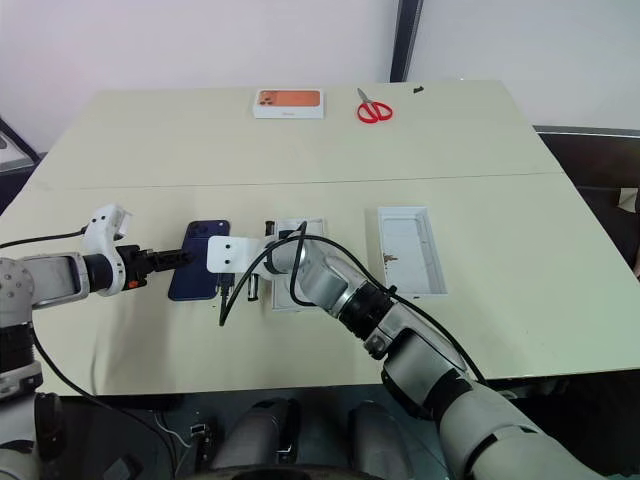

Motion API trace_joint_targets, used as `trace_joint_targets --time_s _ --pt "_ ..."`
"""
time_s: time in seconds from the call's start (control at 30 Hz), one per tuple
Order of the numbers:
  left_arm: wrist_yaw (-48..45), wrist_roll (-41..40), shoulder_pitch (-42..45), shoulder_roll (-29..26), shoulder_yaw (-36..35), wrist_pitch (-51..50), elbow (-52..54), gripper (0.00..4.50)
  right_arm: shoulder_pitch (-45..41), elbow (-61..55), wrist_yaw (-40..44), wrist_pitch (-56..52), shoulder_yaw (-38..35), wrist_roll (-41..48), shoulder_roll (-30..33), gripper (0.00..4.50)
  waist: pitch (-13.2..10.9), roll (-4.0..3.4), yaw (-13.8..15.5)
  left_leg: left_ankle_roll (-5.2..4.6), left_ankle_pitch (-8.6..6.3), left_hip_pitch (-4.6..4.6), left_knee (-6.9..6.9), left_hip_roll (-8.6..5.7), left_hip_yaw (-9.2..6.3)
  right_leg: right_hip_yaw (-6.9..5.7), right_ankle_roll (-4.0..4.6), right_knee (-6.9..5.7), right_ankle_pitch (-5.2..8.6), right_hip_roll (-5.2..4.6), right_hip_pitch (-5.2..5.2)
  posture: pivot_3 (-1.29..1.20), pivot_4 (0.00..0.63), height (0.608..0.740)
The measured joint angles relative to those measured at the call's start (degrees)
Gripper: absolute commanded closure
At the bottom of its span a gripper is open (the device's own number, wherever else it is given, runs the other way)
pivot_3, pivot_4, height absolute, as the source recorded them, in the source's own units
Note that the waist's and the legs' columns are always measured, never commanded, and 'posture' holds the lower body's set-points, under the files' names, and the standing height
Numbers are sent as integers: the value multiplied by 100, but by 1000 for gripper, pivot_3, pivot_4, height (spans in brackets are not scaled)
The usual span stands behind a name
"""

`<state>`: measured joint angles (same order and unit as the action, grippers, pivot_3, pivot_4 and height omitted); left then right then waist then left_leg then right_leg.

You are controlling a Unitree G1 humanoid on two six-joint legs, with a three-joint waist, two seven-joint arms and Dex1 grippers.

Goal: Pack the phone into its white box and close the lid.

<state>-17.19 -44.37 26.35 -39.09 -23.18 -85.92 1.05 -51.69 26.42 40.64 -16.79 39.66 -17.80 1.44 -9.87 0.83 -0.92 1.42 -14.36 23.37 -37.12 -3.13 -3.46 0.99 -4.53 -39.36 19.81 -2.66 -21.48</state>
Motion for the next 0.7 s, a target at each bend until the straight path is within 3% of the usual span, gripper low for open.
trace_joint_targets --time_s 0.17,0.7 --pt "-43 20 76 375 -66 -208 162 0 -30 318 -104 239 28 -217 -223 4480 9 -2 15 0 0 -4 -1 -2 0 0 0 0 0 -1 6 0 150 740" --pt "56 -260 -74 991 -912 -434 275 0 -3 299 2 294 -220 -362 -74 4480 11 -3 14 2 0 -5 -1 -2 -3 -1 0 0 0 -2 7 0 150 740"
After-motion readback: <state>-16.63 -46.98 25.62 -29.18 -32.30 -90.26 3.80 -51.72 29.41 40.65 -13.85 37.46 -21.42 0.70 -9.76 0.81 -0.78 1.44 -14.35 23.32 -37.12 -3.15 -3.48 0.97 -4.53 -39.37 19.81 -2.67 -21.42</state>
